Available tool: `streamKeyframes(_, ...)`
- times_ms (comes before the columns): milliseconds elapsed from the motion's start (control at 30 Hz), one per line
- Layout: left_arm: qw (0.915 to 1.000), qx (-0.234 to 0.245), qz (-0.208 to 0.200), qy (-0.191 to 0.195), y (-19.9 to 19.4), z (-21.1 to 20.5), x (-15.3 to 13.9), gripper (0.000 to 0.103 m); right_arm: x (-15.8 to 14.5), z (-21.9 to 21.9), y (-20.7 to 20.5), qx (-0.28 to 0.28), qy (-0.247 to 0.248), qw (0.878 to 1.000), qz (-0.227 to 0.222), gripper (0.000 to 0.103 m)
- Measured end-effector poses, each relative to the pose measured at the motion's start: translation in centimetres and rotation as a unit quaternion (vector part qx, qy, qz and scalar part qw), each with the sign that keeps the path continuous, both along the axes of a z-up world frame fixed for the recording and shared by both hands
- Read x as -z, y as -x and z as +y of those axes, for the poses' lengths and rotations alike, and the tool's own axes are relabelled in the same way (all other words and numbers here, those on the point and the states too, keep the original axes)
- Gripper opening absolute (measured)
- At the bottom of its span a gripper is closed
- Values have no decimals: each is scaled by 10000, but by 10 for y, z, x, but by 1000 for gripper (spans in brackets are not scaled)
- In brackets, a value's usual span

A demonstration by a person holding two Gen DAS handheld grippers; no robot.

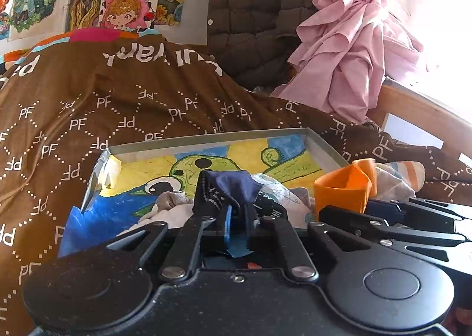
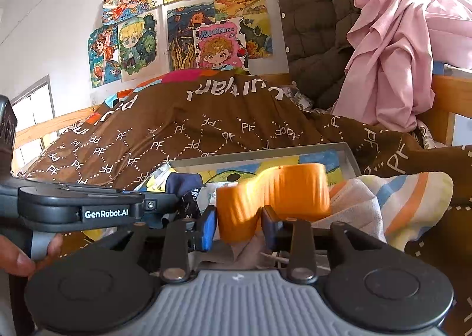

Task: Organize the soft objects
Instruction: 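Lift the navy cloth and orange band and carry both over the tray, then lower the navy cloth and orange band into the tray and open both grippers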

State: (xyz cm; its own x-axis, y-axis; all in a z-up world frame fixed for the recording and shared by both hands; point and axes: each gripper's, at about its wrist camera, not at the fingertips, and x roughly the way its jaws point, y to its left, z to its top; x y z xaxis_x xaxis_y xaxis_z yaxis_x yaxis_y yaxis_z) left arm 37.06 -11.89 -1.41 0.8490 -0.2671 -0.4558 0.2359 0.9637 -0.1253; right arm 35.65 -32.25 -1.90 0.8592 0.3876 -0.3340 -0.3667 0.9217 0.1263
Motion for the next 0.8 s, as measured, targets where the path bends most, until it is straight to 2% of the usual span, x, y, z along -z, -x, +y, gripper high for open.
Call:
streamKeyframes(100, 9999, -78, 1, 66, 2, 2, -1, 19, -1, 0, 1, 23, -4, 10000, -8, 45)
streamKeyframes(233, 9997, -184, -62, 152, 9, 7, -4, 37, -4, 0, 3, 122, 72, 9999, -31, 53)
streamKeyframes(333, 9993, -246, -131, 240, 16, 10, -8, 45, -8, -3, 8, 189, 3, 9998, -51, 60)
streamKeyframes(467, 9983, -386, -289, 326, 27, 14, -17, 63, -19, -7, 17, 295, -50, 9995, -115, 70)
streamKeyframes(667, 9960, -594, -513, 418, 49, 18, -36, 84, -39, -18, 35, 480, -260, 9983, -204, 84)
streamKeyframes(800, 9949, -655, -622, 451, 68, 20, -50, 92, -55, -25, 53, 574, -400, 9971, -296, 91)
